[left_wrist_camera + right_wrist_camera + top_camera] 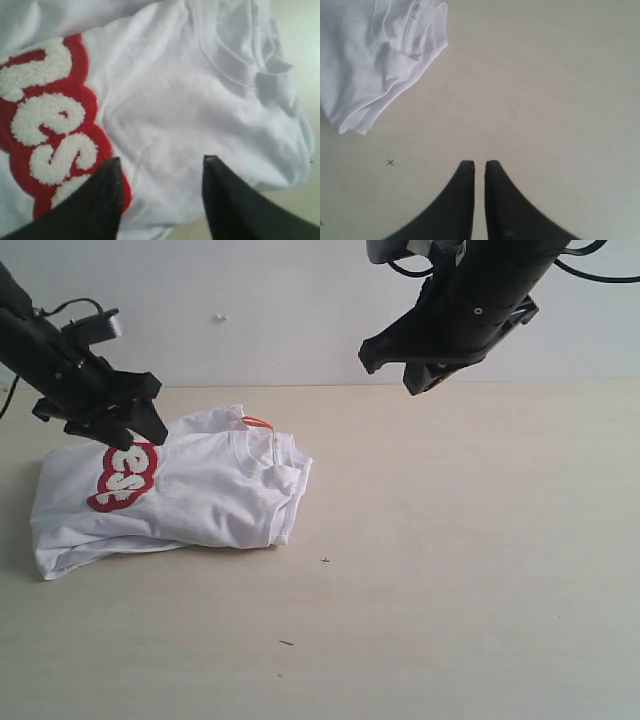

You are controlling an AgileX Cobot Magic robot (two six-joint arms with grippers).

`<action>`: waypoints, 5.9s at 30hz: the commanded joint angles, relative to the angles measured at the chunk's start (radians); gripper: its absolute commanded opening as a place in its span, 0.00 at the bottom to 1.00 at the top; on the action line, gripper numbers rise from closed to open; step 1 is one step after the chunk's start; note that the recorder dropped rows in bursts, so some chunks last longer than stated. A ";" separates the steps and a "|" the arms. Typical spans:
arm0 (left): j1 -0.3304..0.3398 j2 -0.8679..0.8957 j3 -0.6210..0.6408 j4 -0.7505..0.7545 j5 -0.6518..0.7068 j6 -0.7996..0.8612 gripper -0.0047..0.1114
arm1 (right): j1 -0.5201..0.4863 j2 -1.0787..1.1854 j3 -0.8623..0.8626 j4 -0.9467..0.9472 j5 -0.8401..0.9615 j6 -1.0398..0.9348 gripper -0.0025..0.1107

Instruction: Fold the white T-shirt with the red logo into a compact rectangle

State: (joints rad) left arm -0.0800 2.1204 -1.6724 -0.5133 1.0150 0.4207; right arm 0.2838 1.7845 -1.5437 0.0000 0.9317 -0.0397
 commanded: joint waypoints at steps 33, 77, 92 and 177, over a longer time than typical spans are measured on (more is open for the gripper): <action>0.041 -1.292 0.987 -0.004 -0.595 0.095 0.04 | -0.004 -1.066 0.672 -0.292 -0.510 0.220 0.11; 0.041 -1.807 1.409 -0.344 -0.693 0.074 0.04 | -0.004 -1.669 1.129 -0.261 -0.562 0.226 0.11; 0.041 -1.807 1.409 -0.355 -0.693 0.074 0.04 | -0.004 -1.669 1.129 -0.261 -0.562 0.226 0.11; 0.047 -1.979 1.672 0.577 -0.750 -0.545 0.04 | -0.004 -1.669 1.129 -0.261 -0.562 0.226 0.11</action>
State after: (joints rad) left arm -0.0347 0.1512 0.0004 0.0606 0.2639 -0.1496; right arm 0.2838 0.1207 -0.4241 -0.2582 0.3776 0.1860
